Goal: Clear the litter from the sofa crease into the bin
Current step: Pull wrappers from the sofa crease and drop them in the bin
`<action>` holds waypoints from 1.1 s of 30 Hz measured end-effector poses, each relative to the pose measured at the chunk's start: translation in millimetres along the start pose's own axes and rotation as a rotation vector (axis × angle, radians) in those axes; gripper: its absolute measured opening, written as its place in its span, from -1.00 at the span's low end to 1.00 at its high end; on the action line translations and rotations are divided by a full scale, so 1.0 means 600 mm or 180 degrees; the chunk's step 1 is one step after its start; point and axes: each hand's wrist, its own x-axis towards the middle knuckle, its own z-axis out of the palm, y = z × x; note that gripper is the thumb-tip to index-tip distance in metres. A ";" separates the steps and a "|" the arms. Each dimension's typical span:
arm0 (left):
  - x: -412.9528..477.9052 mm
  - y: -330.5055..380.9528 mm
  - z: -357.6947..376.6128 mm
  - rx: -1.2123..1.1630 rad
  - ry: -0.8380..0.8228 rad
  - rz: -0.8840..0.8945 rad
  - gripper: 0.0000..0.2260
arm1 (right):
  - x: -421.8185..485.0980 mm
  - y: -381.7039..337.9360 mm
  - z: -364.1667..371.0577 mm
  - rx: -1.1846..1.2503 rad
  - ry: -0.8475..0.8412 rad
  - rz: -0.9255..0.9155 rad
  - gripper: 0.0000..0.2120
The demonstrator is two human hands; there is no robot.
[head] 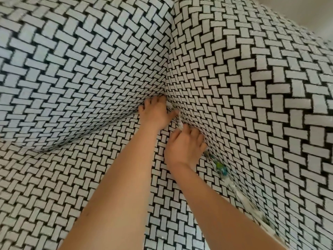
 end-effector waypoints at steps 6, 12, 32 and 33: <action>-0.009 -0.006 0.002 -0.0302 0.0229 0.0193 -0.65 | 0.000 0.000 0.001 0.0269 0.0087 0.0057 -0.74; -0.014 -0.006 0.006 -0.0347 0.0452 0.0315 -0.71 | 0.000 0.001 0.008 0.0479 0.0202 0.0039 -0.74; -0.005 -0.011 0.006 -0.0113 0.0470 0.0774 -0.75 | 0.002 -0.003 0.006 0.0083 -0.0007 0.0035 -0.59; -0.008 -0.010 0.007 -0.0212 0.0560 0.0796 -0.76 | 0.004 -0.004 0.005 0.0087 -0.0009 0.0046 -0.59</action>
